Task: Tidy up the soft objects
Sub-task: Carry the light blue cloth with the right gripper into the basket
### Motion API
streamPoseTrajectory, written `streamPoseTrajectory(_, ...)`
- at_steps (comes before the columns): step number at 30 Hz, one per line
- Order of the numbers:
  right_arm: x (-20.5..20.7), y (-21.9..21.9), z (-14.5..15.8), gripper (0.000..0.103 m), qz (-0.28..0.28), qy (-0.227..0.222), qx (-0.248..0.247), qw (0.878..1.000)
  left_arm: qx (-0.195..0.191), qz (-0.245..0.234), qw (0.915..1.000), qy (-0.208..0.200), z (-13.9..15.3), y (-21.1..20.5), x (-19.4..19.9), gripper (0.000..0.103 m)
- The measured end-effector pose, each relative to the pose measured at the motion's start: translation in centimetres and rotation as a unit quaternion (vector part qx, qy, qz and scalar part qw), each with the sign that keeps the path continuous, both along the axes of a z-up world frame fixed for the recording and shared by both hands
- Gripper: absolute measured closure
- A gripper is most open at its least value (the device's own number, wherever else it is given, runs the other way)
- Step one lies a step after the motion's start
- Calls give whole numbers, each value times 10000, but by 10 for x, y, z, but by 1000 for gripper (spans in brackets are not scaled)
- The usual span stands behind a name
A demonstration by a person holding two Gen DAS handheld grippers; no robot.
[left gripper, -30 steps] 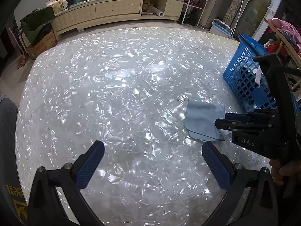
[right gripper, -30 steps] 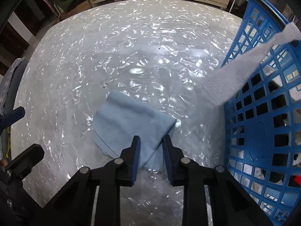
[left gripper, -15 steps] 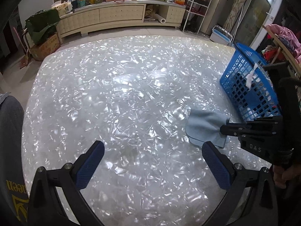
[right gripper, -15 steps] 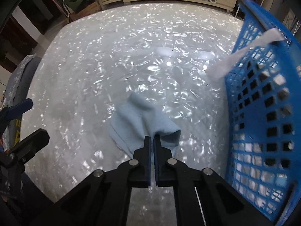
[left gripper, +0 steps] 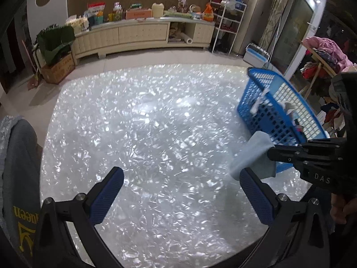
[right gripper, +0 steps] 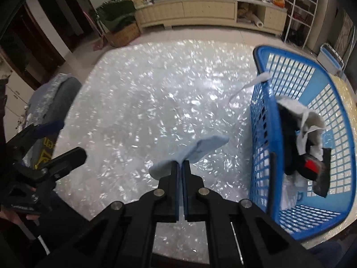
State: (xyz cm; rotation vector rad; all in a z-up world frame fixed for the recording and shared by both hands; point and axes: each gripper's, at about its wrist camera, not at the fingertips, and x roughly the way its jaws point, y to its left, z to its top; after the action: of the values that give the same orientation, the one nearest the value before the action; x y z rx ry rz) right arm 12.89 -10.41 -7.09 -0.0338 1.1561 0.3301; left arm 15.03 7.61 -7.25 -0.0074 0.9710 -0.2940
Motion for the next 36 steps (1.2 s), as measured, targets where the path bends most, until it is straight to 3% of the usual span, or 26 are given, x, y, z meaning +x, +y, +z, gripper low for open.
streamPoseTrajectory(9,-31,-29,50,101,83,-517,451,9976,-50,-156,9990,-406,50,-24,-21,0)
streamPoseTrajectory(18,-54,-88,88,101,-298,-974,797,9916,-147,-492,9954,-803,90,-66,-30,0)
streamPoseTrajectory(28,-53,-134,93,101,-646,-1017,819,9893,-97,-896,9933,-728,86,-124,-22,0)
streamPoseTrajectory(36,-34,-159,71,101,-850,-665,1025,9889,-2,-1074,9927,-544,71,-152,-2,0)
